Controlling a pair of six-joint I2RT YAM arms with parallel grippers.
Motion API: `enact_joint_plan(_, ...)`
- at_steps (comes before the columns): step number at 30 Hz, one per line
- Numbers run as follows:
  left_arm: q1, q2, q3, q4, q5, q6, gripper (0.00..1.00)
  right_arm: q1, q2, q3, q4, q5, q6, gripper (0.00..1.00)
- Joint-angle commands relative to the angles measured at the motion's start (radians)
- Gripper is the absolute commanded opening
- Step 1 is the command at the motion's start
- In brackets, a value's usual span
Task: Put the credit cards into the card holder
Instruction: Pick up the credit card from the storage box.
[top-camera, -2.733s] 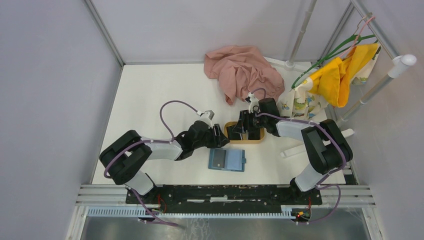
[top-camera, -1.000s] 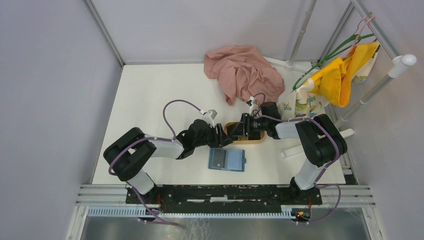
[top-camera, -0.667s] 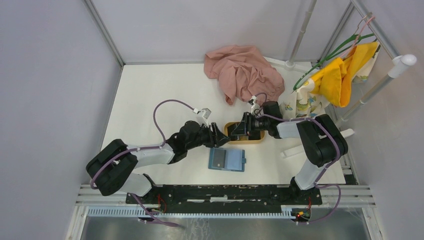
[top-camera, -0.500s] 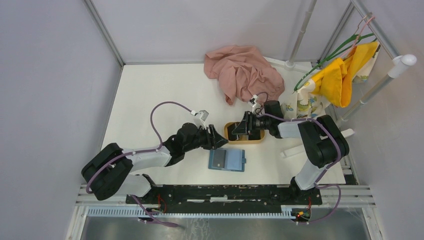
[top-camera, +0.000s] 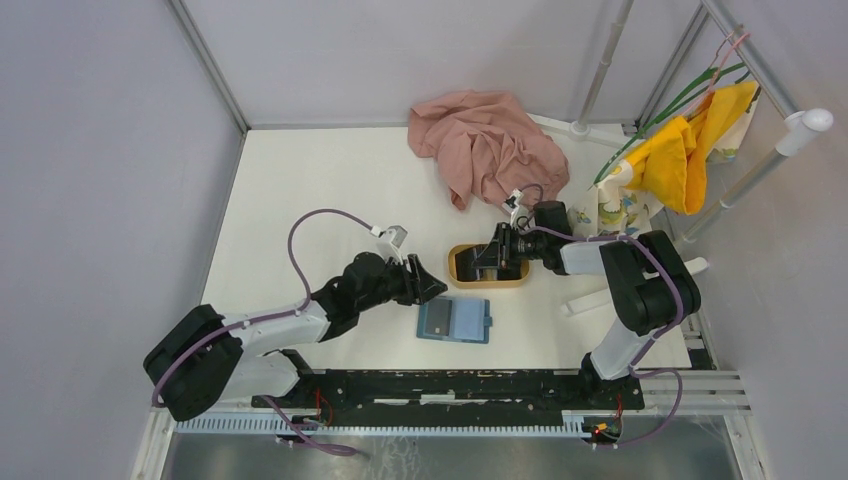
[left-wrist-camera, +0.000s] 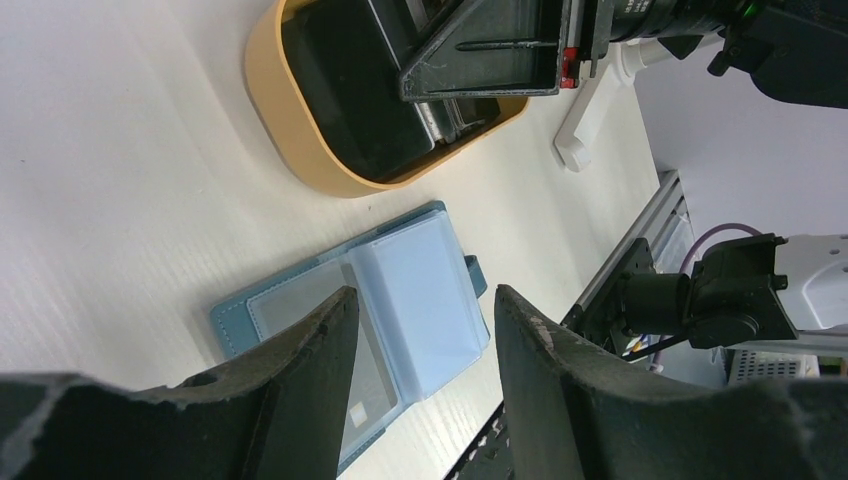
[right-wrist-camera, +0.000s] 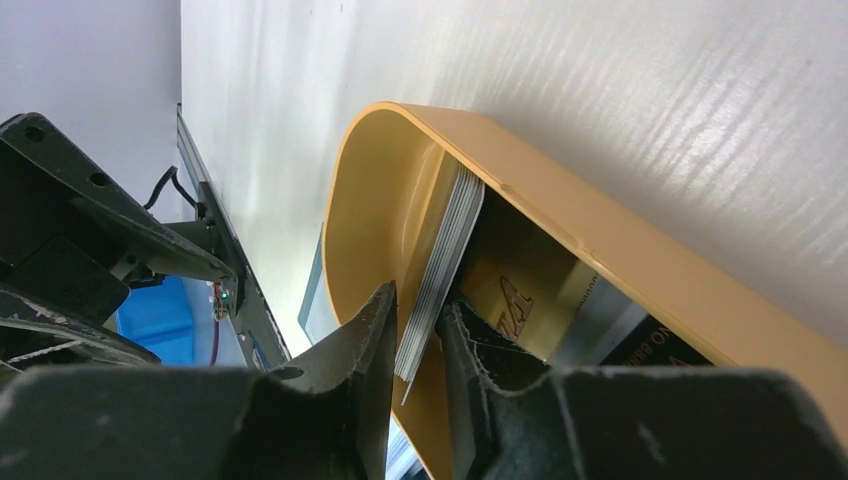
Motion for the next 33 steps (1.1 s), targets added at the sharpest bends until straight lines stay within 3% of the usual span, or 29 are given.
enact_joint_plan(1,0.002,-0.047,-0.012,0.000,-0.019,0.051,0.59,-0.019,-0.038,0.029,-0.013,0.015,-0.031,0.28)
enact_joint_plan(13,0.003,-0.162,-0.052,-0.010,-0.029,0.051,0.59,-0.059,-0.062,0.016,-0.017,0.006,-0.033,0.22)
enact_joint_plan(26,0.003,-0.271,-0.103,0.013,-0.039,0.046,0.58,-0.100,-0.098,0.016,-0.058,0.022,-0.066,0.03)
enact_joint_plan(33,0.004,-0.365,-0.165,0.053,-0.097,0.084,0.64,-0.135,-0.154,0.015,-0.087,0.014,-0.095,0.00)
